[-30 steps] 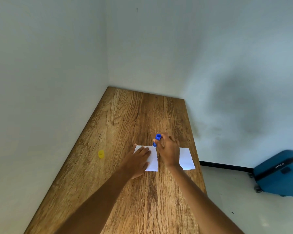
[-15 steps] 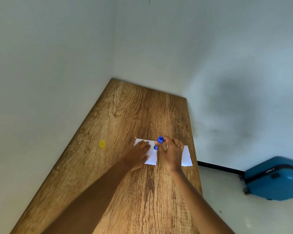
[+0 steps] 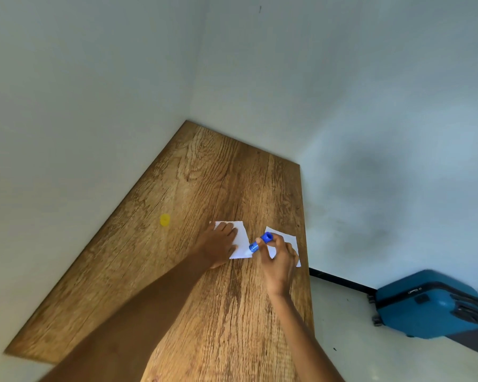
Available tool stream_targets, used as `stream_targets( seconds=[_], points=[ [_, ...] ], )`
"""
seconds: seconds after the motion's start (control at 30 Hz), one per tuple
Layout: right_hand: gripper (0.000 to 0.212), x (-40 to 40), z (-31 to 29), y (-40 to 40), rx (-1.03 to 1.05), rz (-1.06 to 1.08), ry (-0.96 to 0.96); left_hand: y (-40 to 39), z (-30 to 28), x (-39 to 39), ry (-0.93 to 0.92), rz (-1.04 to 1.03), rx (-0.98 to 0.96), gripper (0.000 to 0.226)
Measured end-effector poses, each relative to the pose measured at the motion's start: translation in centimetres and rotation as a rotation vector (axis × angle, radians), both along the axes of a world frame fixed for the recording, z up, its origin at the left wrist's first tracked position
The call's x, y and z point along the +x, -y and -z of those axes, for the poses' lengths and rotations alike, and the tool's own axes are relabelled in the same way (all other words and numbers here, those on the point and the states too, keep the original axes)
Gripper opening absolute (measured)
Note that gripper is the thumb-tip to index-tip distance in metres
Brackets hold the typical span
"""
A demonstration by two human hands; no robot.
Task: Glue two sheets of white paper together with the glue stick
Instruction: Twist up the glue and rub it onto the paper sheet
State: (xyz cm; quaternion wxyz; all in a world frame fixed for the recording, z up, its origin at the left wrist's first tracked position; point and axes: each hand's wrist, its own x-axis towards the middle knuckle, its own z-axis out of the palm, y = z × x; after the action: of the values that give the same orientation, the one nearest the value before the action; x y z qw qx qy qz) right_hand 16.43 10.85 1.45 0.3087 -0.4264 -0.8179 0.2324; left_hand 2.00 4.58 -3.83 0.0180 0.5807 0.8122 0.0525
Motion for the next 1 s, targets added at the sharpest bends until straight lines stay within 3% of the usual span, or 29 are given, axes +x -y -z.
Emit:
stream_targets(
  seconds=[0.13, 0.23, 0.47, 0.63, 0.77, 1.0],
  points=[
    [0.026, -0.4, -1.5, -0.1, -0.152, 0.087, -0.204, -0.4, -1.2, 0.6, -0.011, -0.115, 0.021, 0.042],
    [0.026, -0.5, -1.9, -0.4, -0.176, 0.103, -0.248, -0.5, -2.2, -0.1, -0.034, -0.13, 0.058, 0.04],
    [0.03, -0.6, -1.7, -1.4, -0.14, 0.123, -0.221, 1.4, -2.3, -2.0, -0.181, 0.245, 0.001, 0.044],
    [0.031, -0.9, -1.8, -1.9, -0.126, 0.099, -0.216, 2.4, -1.3, -1.9, -0.168, 0.297, -0.031, 0.046],
    [0.031, -1.2, -1.8, -2.3, -0.129, 0.083, -0.225, 2.7, -1.1, -1.7, -0.167, 0.22, -0.043, 0.049],
    [0.033, -1.7, -1.0, -3.1, -0.144, 0.065, -0.2, 1.4, -2.5, -1.1, -0.054, 0.219, 0.168, 0.044]
  ],
)
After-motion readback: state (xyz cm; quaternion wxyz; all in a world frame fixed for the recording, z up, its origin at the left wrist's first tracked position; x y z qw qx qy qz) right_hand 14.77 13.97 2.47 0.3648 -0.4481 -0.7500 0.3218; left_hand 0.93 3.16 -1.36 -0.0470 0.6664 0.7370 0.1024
